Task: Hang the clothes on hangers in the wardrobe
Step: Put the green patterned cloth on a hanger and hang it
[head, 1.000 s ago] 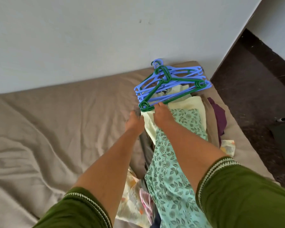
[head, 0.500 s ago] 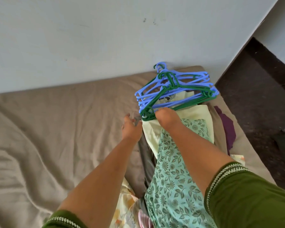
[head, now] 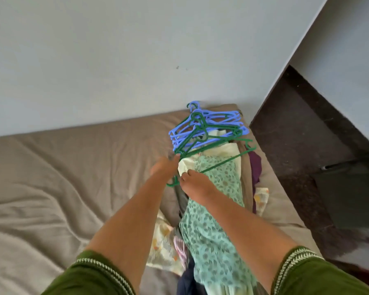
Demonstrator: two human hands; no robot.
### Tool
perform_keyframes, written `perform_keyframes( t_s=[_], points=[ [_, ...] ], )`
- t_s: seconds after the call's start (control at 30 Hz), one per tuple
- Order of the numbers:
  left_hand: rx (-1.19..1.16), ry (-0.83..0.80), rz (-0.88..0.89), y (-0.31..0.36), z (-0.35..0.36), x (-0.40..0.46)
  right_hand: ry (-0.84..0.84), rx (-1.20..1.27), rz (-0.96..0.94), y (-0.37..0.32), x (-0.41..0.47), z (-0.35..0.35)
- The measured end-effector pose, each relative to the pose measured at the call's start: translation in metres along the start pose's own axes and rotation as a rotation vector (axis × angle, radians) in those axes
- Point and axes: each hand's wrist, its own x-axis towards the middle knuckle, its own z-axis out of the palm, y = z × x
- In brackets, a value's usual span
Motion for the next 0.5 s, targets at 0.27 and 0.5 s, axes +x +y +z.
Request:
perform_keyframes(
  t_s=[0.27,0.5],
  points=[
    [-0.029,0.163,-0.075,-0.094,-0.011,-0.122,0.324,0.289,-0.131,-0.077,-0.077,-0.040],
    [-0.139,0.381,-0.051,-0.145,-0.027,-0.155,0.043,0.427,0.327,-0.040,-0.099,-0.005]
  ],
)
